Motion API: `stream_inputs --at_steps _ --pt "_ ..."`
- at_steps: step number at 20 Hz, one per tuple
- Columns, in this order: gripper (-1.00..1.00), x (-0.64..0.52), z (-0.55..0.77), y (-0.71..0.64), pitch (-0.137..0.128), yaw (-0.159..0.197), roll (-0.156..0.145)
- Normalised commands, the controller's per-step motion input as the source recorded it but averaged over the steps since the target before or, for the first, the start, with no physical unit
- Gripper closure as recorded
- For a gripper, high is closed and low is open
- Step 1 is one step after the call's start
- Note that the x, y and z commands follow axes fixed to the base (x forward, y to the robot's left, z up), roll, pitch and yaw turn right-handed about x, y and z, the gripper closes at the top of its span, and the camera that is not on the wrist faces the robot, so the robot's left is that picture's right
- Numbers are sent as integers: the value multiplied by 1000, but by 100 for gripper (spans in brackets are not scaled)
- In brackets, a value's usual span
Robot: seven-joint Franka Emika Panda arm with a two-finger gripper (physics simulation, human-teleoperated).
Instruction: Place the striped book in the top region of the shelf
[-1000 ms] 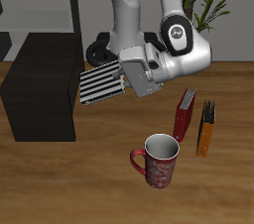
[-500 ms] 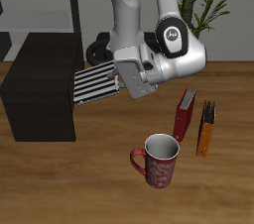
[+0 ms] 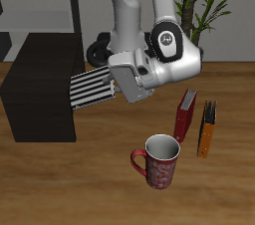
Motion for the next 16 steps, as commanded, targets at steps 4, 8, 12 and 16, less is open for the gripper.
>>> stream_inputs --at_steps 4,8,12,16 --pt "100 -3 -118 -13 31 -5 -8" --pt "100 31 -112 -103 -4 4 -34" --pt "100 -21 -39 -38 7 -10 -20" --pt "100 -1 -1 -166 -2 -4 -46"
